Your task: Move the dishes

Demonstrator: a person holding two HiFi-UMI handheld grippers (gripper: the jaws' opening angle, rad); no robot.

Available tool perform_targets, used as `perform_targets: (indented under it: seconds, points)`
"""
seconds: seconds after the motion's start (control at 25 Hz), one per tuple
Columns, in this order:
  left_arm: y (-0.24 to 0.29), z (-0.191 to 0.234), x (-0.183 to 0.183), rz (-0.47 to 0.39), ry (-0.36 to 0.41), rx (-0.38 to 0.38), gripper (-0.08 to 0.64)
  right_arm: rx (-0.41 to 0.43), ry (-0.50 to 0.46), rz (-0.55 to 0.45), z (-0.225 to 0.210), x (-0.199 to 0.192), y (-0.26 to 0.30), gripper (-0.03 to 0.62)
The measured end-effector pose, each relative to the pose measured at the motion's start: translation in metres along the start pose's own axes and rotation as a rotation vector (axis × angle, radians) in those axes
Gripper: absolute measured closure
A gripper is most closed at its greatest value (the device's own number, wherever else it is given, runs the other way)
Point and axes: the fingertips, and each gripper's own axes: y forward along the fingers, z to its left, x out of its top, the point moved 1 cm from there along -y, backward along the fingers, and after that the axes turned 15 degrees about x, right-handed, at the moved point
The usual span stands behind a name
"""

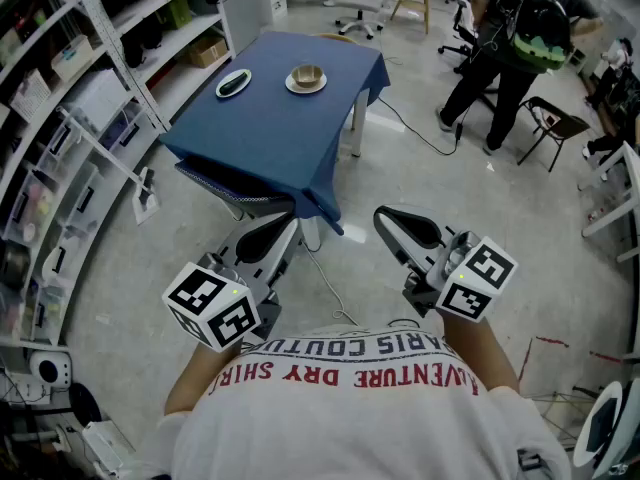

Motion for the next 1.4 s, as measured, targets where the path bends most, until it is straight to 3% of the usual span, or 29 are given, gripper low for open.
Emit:
perform_targets:
  seconds: [0.48,0.84,1.12,1.4]
  points:
    - [-0.002,0.013,-0.006,0.000,-0.021,0.005,0.518,-0.030,0.006,0.017,0.001,-0.010,0.001,0.569]
    - [-0.016,0.052,-0.020,0.032,-0.058,-0.070,0.518,-0.125,0.079,-0.023,0.016,-0.033,0.029,0.568]
    - [0.016,0.050,-0.027,0.055,-0.060,-0.107,0.518,-0.177,0.089,-0.021,-0.007,-0.037,0.016,0.568]
    - [0.057,0.047,-0.024,0.073,-0.040,-0.105,0.518,-0.160,0.093,-0.024,-0.046,-0.032,0.009,0.568]
